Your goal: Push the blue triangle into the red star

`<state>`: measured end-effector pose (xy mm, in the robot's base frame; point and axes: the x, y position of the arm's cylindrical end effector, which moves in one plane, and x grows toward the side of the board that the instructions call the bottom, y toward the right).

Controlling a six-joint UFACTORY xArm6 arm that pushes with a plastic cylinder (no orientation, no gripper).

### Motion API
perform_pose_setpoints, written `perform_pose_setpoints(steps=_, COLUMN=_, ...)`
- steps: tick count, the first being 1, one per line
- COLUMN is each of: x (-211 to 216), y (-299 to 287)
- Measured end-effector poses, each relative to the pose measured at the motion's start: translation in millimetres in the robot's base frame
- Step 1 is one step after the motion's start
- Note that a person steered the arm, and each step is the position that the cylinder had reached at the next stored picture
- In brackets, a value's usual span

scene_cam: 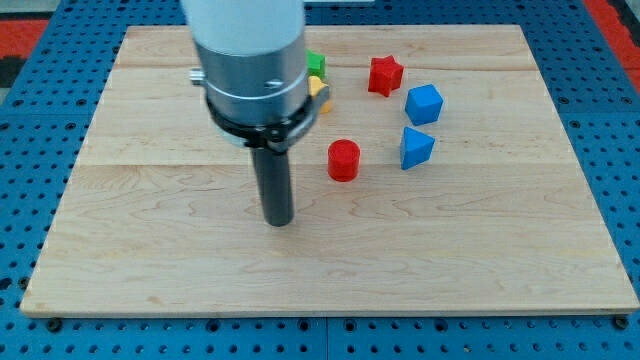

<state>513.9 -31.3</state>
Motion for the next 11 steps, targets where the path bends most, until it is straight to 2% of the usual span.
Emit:
perform_pose_setpoints(steps=1, x=-51, y=106)
perform_pose_setpoints(steps=2, x=-57, y=142)
perform_pose_setpoints(steps=7, x=-78, y=141)
perform_pose_setpoints(steps=9, x=-124, y=120)
perform_pose_setpoints(steps=10, x=-163, y=108)
perform_pose_setpoints(steps=11, x=-185, y=121)
